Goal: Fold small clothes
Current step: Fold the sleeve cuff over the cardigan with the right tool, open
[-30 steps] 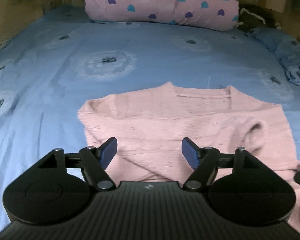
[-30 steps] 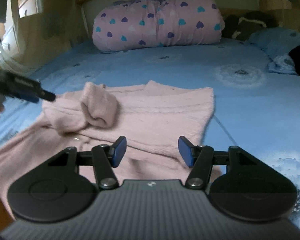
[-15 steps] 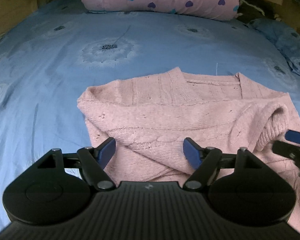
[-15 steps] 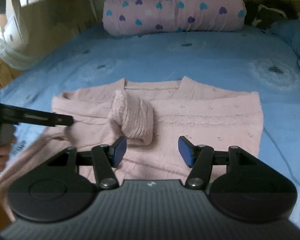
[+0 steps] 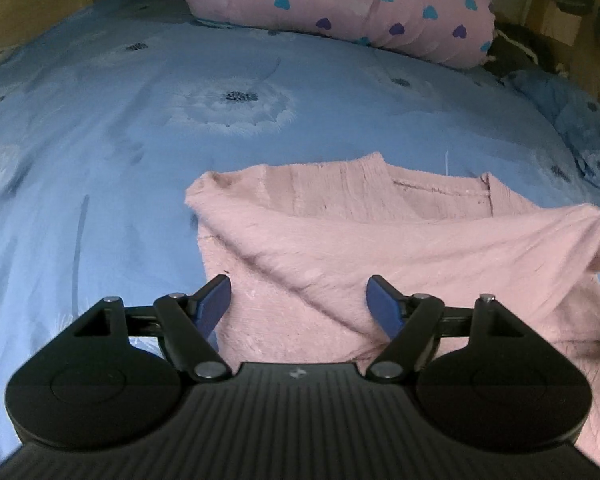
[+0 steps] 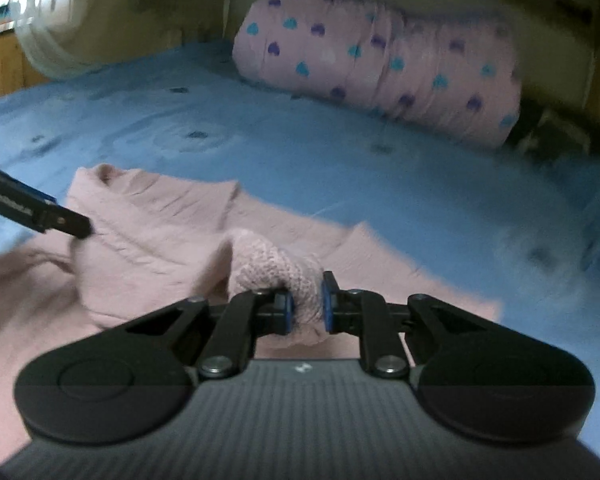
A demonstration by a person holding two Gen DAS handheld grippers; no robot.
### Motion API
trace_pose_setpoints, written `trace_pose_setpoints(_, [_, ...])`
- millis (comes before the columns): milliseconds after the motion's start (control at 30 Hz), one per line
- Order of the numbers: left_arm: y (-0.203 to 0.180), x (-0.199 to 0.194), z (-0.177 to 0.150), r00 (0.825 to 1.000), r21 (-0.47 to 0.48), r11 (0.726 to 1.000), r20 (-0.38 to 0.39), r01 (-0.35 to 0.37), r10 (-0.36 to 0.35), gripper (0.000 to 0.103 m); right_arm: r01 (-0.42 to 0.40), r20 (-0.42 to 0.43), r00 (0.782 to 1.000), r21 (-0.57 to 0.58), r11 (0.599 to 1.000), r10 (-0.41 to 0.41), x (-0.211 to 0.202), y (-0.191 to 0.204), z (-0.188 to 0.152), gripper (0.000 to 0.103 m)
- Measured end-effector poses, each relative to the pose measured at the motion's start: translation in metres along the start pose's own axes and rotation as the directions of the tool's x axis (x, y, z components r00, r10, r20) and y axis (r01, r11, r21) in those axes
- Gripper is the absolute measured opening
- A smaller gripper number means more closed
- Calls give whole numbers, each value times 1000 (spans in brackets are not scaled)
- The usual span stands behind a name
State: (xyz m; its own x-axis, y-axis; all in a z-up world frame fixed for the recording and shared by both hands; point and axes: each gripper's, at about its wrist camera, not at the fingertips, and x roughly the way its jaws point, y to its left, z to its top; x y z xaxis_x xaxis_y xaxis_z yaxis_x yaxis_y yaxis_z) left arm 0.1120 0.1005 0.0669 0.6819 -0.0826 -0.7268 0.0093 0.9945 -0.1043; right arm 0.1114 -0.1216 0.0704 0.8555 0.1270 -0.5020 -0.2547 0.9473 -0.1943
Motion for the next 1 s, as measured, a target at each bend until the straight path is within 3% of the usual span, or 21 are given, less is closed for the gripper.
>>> trace_pose_setpoints(167, [-3,4,1,1000,2,1000,-3,-7,7,79,98,-3,995,-64,993,-98,-6,-29,3,17])
trace_pose_setpoints(367, [-3,17,2,999,4,999,-38,-34,34,79,78,-129,987,-151,985,-98,22,-33,-32,21])
trace_pose_setpoints(500, [1,25,1,997,-12,999,-65,-41,40,79,96,-162,977,-250,963,-140,24,-30,-51,36])
trace_pose_setpoints(567, [3,26,0,997,-24,999,-70,-38,36,81,101,-150,977,-301,948,-152,15,-32,-54,56])
trace_pose_setpoints(767, [1,27,0,996,-24,999,-71,-49,47,82,107,-170,963,-476,873,-211,-11,-48,-61,61])
trace_pose_setpoints(867, [-1,26,0,996,-15,998,-66,-56,55,82,105,-221,957,-342,934,-188,-21,-66,-55,61])
trace_pose_setpoints(933, [-2,25,0,996,-8,998,-63,-59,58,82,86,-242,964,-126,988,-114,-26,-83,-46,61])
trace_pose_setpoints(1000, [-3,25,-1,996,-5,998,-61,-60,59,82,36,-232,973,154,987,0,-29,-103,-38,61])
